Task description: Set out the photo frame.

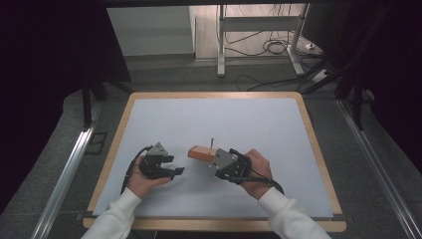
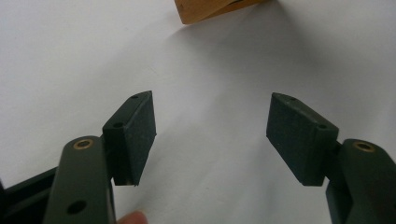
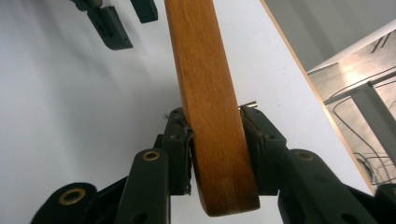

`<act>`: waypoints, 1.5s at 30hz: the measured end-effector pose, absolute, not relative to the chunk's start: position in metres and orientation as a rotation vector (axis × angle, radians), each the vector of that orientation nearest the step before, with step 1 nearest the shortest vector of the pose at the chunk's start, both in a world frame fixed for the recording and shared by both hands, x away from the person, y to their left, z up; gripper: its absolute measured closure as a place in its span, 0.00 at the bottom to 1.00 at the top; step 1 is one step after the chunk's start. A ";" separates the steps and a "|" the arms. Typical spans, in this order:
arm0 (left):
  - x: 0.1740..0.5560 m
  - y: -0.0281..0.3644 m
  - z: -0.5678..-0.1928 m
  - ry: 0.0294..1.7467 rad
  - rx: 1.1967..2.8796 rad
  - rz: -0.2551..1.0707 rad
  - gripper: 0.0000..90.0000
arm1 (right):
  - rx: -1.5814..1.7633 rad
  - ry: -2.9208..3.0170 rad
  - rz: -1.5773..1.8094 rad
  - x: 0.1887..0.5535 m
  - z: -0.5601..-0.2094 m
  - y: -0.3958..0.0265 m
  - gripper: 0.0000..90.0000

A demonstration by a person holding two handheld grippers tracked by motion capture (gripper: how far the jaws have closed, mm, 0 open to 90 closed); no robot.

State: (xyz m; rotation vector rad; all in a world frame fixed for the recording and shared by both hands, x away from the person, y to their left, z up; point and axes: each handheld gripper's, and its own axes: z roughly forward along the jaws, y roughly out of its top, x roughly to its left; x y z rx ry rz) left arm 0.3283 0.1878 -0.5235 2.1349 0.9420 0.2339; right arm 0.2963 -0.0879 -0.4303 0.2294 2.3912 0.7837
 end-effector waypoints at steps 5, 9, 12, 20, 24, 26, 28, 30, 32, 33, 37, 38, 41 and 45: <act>0.328 0.187 -0.524 0.941 2.138 0.230 0.36 | 0.211 2.407 0.783 0.301 -0.426 -0.087 0.75; 0.328 0.187 -0.524 0.941 2.139 0.231 0.36 | 0.173 2.416 0.763 0.303 -0.425 -0.083 0.75; 0.329 0.188 -0.525 0.942 2.139 0.232 0.36 | 0.157 2.422 0.765 0.303 -0.421 -0.080 0.77; 0.329 0.188 -0.525 0.943 2.140 0.233 0.36 | 0.148 2.458 0.804 0.300 -0.413 -0.079 0.78; 0.329 0.188 -0.525 0.944 2.144 0.233 0.36 | 0.167 2.477 0.847 0.298 -0.408 -0.083 0.78; 0.329 0.188 -0.525 0.944 2.145 0.233 0.36 | 0.166 2.490 0.863 0.297 -0.404 -0.086 0.78; 0.329 0.188 -0.525 0.943 2.147 0.235 0.35 | 0.158 2.497 0.882 0.296 -0.401 -0.087 0.78; 0.329 0.187 -0.525 0.946 2.144 0.232 0.36 | 0.150 2.504 0.893 0.294 -0.398 -0.088 0.78; 0.329 0.187 -0.526 0.950 2.141 0.231 0.36 | 0.139 2.510 0.908 0.291 -0.395 -0.089 0.77; 0.329 0.187 -0.526 0.949 2.143 0.232 0.35 | 0.126 2.514 0.916 0.290 -0.395 -0.088 0.77; 0.329 0.187 -0.526 0.944 2.147 0.233 0.35 | 0.111 2.530 0.933 0.286 -0.393 -0.088 0.77; 0.329 0.187 -0.526 0.945 2.147 0.233 0.35 | 0.105 2.535 0.940 0.285 -0.393 -0.088 0.77; 0.329 0.188 -0.526 0.945 2.148 0.233 0.35 | 0.095 2.535 0.947 0.286 -0.393 -0.088 0.77; 0.329 0.187 -0.526 0.945 2.144 0.234 0.35 | 0.133 2.508 0.951 0.292 -0.394 -0.092 0.77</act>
